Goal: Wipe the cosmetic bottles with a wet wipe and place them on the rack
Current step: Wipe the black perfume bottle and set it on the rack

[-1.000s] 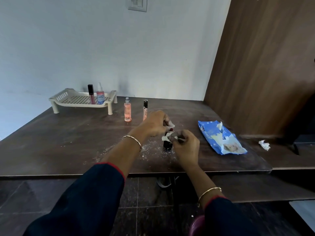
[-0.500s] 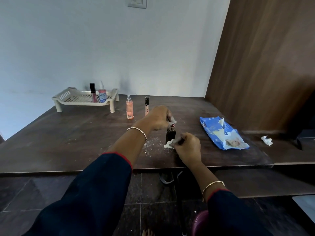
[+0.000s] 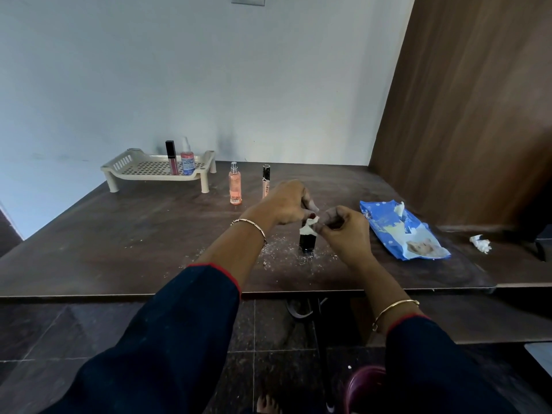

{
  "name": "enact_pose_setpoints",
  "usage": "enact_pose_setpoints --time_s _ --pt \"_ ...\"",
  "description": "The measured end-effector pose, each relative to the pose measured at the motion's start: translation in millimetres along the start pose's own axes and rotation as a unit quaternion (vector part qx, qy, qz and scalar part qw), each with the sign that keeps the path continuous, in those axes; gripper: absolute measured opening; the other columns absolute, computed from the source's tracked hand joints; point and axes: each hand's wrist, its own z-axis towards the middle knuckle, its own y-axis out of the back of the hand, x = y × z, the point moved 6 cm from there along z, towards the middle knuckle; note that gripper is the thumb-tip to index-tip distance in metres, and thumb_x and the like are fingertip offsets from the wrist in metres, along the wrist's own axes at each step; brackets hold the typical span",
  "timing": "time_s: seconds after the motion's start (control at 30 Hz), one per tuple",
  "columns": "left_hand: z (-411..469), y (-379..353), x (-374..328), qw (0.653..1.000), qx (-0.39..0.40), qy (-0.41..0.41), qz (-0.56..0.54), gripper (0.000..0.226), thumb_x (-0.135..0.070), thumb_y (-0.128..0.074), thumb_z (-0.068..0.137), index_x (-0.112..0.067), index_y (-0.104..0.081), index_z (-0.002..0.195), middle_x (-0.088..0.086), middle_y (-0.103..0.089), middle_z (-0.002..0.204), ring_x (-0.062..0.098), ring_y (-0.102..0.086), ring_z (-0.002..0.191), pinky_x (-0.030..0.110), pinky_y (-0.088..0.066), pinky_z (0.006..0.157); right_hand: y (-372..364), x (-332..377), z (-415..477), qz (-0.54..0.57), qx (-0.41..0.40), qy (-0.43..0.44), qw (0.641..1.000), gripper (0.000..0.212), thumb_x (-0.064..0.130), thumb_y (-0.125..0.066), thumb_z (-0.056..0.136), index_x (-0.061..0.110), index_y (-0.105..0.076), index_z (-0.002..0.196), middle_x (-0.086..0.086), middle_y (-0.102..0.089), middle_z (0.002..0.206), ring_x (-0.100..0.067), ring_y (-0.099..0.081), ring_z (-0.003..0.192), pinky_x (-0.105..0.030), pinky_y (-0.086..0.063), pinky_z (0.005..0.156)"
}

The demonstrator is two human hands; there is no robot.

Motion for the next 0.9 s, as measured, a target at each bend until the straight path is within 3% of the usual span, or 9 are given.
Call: enact_pose_setpoints --time_s 0.1,0.23,0.4,0.57,0.7,0.8,0.9 --pt "-1 0 0 1.000 -0.001 0.005 0.004 0.015 -0.012 -0.076 0.077 -0.012 -0.076 0.092 0.000 -0.075 0.094 0.008 -0.066 0.082 0.031 -0.055 0.087 2 0 2 0.033 0.052 0.002 0.998 0.022 -0.003 -0.076 0.072 0.016 -0.064 0.071 -0.013 -0.069 0.077 -0.023 -0.065 0.073 -0.045 -0.056 0.076" --pt "-1 0 -3 0.999 -0.005 0.009 0.031 0.013 -0.012 -0.075 0.077 -0.013 -0.076 0.090 0.000 -0.075 0.093 0.012 -0.067 0.087 0.032 -0.055 0.086 -7 6 0 -0.022 0.049 0.038 0.998 0.018 0.001 -0.080 0.066 0.007 -0.063 0.067 -0.008 -0.066 0.073 -0.016 -0.063 0.071 -0.030 -0.053 0.069" --pt "-1 1 -1 1.000 -0.007 0.013 0.019 0.013 -0.010 -0.073 0.078 -0.011 -0.075 0.091 0.001 -0.074 0.094 0.009 -0.064 0.082 0.028 -0.055 0.085 -8 4 5 -0.043 0.046 0.058 0.996 0.020 0.004 -0.084 0.062 0.009 -0.064 0.063 -0.002 -0.069 0.071 -0.010 -0.065 0.069 -0.020 -0.052 0.064" --pt "-1 1 -1 1.000 -0.008 0.007 0.010 0.013 -0.008 -0.072 0.079 -0.008 -0.076 0.091 0.001 -0.075 0.098 0.004 -0.062 0.080 0.017 -0.049 0.077 -13 -12 -12 -0.172 0.107 0.046 0.978 0.028 0.009 -0.079 0.064 0.026 -0.058 0.054 0.009 -0.066 0.062 -0.002 -0.059 0.060 -0.025 -0.047 0.062" --pt "-1 1 -1 1.000 -0.008 0.008 0.011 0.013 -0.009 -0.072 0.078 -0.010 -0.076 0.091 0.000 -0.075 0.097 0.010 -0.067 0.090 0.024 -0.053 0.085 -9 -6 -12 -0.189 0.068 0.015 0.979 0.022 0.028 -0.081 0.063 0.026 -0.059 0.059 0.011 -0.067 0.068 -0.005 -0.063 0.068 -0.026 -0.049 0.062" --pt "0 1 0 1.000 -0.004 0.005 0.020 0.013 -0.011 -0.072 0.079 -0.012 -0.076 0.091 0.000 -0.075 0.095 0.011 -0.067 0.089 0.027 -0.054 0.086 -3 8 -8 -0.172 0.023 0.025 0.984 0.025 0.030 -0.083 0.062 0.021 -0.060 0.063 0.012 -0.065 0.067 -0.004 -0.062 0.066 -0.025 -0.048 0.060" --pt "1 1 2 1.000 -0.008 0.004 0.005 0.013 -0.010 -0.073 0.078 -0.011 -0.077 0.090 -0.001 -0.075 0.097 0.005 -0.065 0.082 0.025 -0.054 0.086 -9 2 -14 -0.238 0.039 0.011 0.970 0.024 0.033 -0.079 0.063 0.021 -0.058 0.066 0.012 -0.063 0.069 -0.008 -0.060 0.070 -0.025 -0.042 0.061"
